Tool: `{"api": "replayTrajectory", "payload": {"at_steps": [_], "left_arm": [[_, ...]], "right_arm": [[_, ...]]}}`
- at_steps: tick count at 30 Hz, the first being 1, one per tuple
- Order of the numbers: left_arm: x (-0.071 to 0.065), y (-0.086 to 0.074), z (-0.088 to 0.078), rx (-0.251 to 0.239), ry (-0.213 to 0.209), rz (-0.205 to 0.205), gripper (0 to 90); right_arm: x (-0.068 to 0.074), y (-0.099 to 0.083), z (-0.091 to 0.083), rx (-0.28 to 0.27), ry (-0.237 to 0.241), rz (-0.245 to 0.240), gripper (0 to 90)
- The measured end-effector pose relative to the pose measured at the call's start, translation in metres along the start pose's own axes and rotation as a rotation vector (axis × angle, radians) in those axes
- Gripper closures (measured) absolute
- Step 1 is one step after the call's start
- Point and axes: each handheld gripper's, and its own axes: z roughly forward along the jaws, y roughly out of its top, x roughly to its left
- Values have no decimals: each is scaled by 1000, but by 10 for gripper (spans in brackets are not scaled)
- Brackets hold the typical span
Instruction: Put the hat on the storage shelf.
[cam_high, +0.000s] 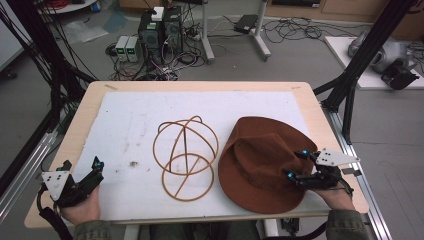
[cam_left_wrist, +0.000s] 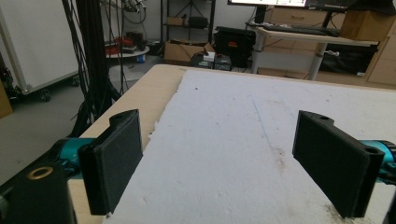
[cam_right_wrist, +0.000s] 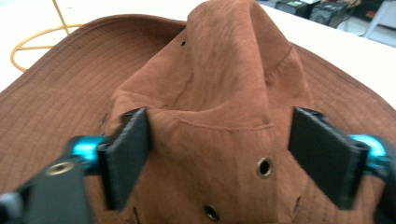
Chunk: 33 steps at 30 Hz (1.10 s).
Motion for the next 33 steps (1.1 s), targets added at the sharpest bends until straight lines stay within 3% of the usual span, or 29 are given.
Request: {"api": "replayTrajectory", "payload": {"at_steps": [5,8,9,10,19,25,26,33], "left_arm": [[0,0,0,0,-2,0,163],[-1,0,1,0,-4,0,163],[-1,0,1,0,-4,0,163],[-1,0,1,1,-6,1,163],[-1,0,1,-2,-8,1,163],[0,1,0,-4,-10,-2,163],[0,1,0,-3,-7,-2,163],[0,0,1,3,-3,-2,163]], "right_arm": [[-1,1,2,50,10,62,516],[-1,3,3,85,18,61,784],[-1,3,3,85,18,61,784],[-1,3,3,102,8,62,844],[0,3,0,71,8,66,872],[-1,1,-4,15,18,112,872],[0,1,-7,-10,16,138,871],[0,2,-17,-121,-27,204,870]]}}
